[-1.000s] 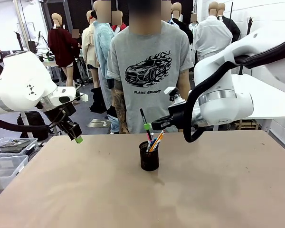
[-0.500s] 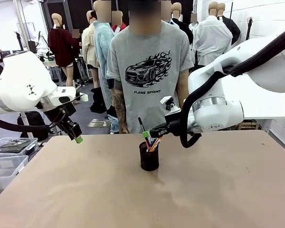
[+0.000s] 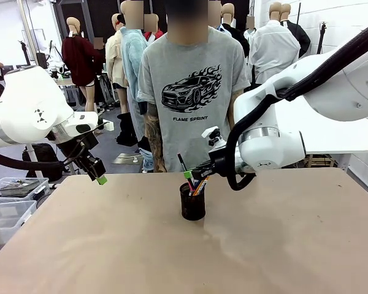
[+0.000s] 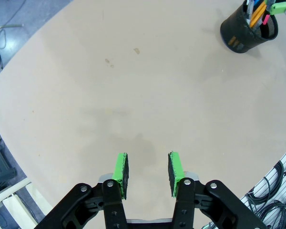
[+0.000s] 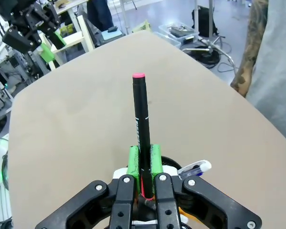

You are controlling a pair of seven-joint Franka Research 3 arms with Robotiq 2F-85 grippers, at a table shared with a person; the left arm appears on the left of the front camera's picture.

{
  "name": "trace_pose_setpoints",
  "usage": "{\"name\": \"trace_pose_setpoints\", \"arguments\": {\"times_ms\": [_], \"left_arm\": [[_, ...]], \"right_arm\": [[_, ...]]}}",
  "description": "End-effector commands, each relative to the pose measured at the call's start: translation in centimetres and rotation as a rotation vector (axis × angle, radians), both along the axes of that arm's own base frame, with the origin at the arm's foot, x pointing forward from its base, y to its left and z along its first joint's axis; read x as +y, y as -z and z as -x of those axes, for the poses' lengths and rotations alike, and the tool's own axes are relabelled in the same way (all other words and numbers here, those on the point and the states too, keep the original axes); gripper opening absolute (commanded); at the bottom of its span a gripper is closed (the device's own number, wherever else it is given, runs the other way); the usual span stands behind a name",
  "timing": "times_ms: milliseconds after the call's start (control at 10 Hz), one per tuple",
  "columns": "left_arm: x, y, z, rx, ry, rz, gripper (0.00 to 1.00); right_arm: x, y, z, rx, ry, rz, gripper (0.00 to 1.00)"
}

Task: Place the pens into the pen holder.
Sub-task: Pick up a writing instrument from the table and place it into the Pen holder.

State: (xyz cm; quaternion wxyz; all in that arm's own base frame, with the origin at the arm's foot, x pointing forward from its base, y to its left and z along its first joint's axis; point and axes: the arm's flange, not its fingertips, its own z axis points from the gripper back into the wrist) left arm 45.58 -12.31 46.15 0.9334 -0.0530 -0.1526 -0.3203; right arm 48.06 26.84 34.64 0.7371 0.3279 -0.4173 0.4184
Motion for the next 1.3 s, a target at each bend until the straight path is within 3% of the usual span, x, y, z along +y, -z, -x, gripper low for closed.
{"name": "trace_pose_setpoints", "arguments": {"times_ms": [0,400,700,1200], "left_arm": [[0.3,0.0,-0.1,-0.008,0.024,-0.002,0.46],[0.3,0.0,-0.1,-0.008,0.024,-0.002,0.46],[0.3,0.0,-0.1,-0.008,0.024,-0.002,0.46],[0.3,0.0,-0.1,-0.008,0.024,-0.002,0.46]], "right_arm": [[0.8,1.0,-0.2,-0.019,-0.003,0.016,0.0],[0.6,1.3,0.3,-0.016,-0.031,0.047,0.0],[0.7,0.8,0.7,-0.021,-0.042,0.046,0.19],[0.3,-0.4,1.3,-0.04,-0.039,0.021,0.19]]}}
